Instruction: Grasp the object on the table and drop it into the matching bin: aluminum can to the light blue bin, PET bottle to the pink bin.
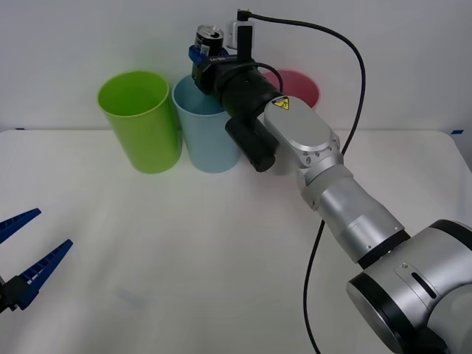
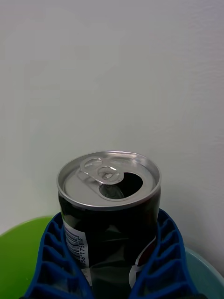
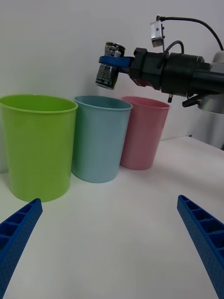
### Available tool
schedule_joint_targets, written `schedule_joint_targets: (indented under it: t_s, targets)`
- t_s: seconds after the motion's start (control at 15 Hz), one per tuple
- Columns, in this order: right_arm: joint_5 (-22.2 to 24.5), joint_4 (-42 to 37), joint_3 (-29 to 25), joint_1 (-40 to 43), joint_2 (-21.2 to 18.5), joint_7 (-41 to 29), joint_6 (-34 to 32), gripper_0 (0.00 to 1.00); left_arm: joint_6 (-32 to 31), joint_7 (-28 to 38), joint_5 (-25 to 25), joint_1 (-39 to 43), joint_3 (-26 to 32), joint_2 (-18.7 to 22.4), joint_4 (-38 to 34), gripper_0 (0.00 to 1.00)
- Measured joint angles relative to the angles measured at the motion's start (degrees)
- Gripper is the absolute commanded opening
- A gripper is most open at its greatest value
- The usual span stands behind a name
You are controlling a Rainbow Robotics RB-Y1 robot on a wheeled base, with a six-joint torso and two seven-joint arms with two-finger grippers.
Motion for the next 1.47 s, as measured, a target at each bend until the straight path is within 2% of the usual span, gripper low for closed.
schedule_joint_targets:
  t_s: [0.2, 0.27, 0.33, 1.0, 1.2, 1.47]
  targets:
    - [0.0, 0.1, 0.0, 0.0, 0.0, 0.2, 0.0, 0.02, 0.0, 0.0, 0.0, 0.0, 0.0, 0.0, 0.0, 1.0]
    - [0.0, 0.1, 0.0, 0.0, 0.0, 0.3, 0.0, 0.48, 0.0, 0.0, 0.0, 0.0, 0.0, 0.0, 0.0, 1.0]
    - [0.1, 0.1, 0.1, 0.0, 0.0, 0.5, 0.0, 1.0, 0.0, 0.0, 0.0, 0.0, 0.0, 0.0, 0.0, 1.0]
    - [0.9, -0.5, 0.0, 1.1, -0.1, 2.2, -0.2, 1.0, 0.0, 0.0, 0.0, 0.0, 0.0, 0.0, 0.0, 1.0]
    - [1.5, -4.4, 0.2, 4.2, -0.9, 2.3, -0.9, 1.0, 0.0, 0.0, 0.0, 0.0, 0.0, 0.0, 0.0, 1.0]
    - [1.9, -12.6, 2.9, 10.7, -4.4, 2.2, -2.3, 1.0, 0.0, 0.0, 0.0, 0.0, 0.0, 0.0, 0.0, 1.0]
